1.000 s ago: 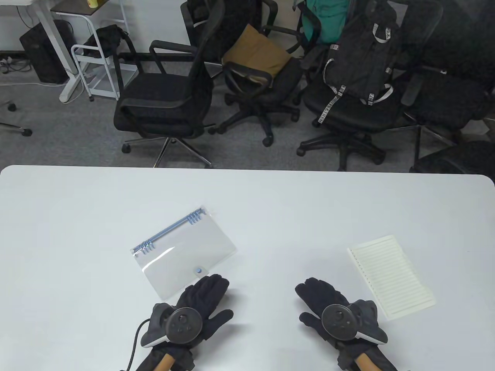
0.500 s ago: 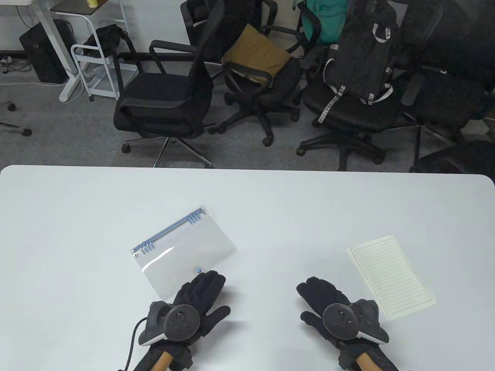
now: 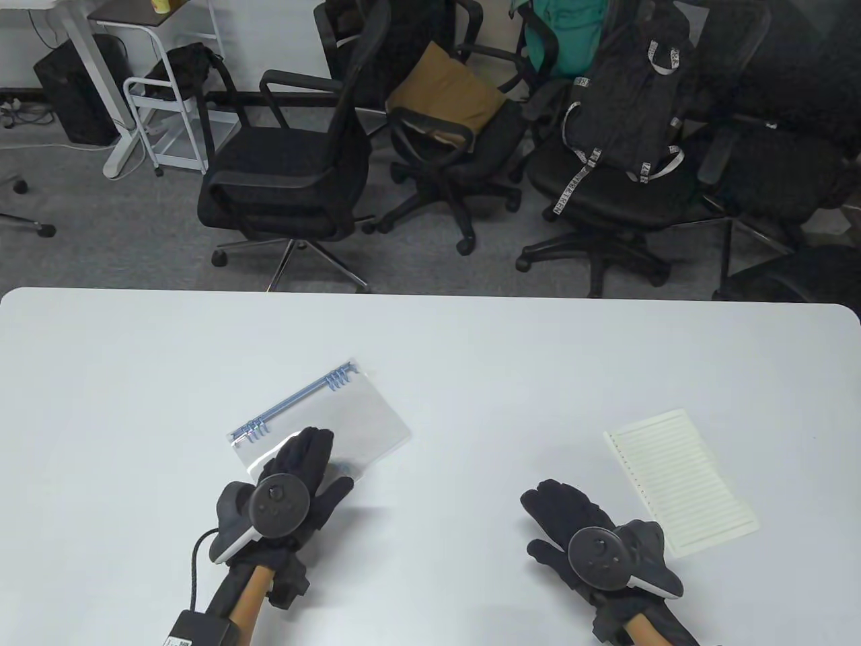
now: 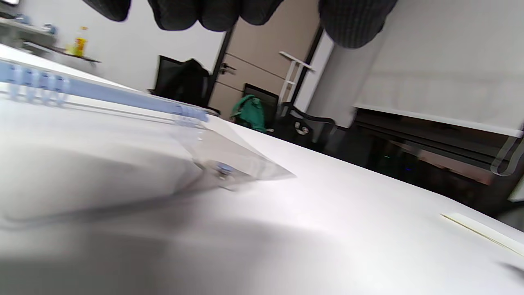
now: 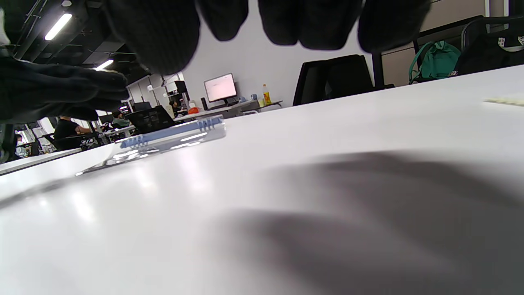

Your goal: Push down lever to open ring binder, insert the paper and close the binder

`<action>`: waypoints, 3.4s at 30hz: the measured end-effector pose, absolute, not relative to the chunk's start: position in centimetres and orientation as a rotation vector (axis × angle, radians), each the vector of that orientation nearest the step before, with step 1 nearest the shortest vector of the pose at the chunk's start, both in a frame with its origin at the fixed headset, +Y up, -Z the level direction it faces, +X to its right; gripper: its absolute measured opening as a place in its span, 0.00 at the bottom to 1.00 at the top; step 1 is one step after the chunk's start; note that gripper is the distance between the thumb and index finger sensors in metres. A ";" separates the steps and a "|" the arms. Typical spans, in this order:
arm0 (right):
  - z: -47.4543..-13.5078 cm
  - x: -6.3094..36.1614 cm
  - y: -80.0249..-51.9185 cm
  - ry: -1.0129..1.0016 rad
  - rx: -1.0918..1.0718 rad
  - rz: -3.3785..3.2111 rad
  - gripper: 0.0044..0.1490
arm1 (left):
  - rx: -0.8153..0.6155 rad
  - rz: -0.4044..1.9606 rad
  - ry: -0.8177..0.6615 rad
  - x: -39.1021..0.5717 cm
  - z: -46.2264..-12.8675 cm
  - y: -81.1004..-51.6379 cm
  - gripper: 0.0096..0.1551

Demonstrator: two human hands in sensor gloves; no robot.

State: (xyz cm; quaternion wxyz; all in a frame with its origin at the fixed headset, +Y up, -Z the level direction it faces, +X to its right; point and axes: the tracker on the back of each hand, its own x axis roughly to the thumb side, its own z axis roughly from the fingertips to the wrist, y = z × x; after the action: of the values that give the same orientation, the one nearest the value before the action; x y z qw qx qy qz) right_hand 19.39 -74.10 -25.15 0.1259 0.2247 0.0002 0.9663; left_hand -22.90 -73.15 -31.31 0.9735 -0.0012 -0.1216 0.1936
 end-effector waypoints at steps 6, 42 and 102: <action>-25.1 19.8 -73.9 -0.024 0.641 2.815 0.42 | -0.046 0.302 -0.054 -25.1 -34.9 -73.3 0.47; -25.7 21.7 -73.7 -0.011 0.507 2.879 0.41 | -0.373 -0.104 0.126 -27.1 -42.7 -77.5 0.44; -25.3 25.3 -72.7 -0.060 0.335 2.699 0.41 | -0.597 0.853 -0.182 -7.3 -28.7 -77.5 0.44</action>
State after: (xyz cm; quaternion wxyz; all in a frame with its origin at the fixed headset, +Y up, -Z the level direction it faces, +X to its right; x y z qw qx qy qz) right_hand 25.27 -72.69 -25.34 0.2090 0.1203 -0.0216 0.9702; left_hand -7.33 -77.46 -28.65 0.8635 -0.2850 -0.0869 0.4070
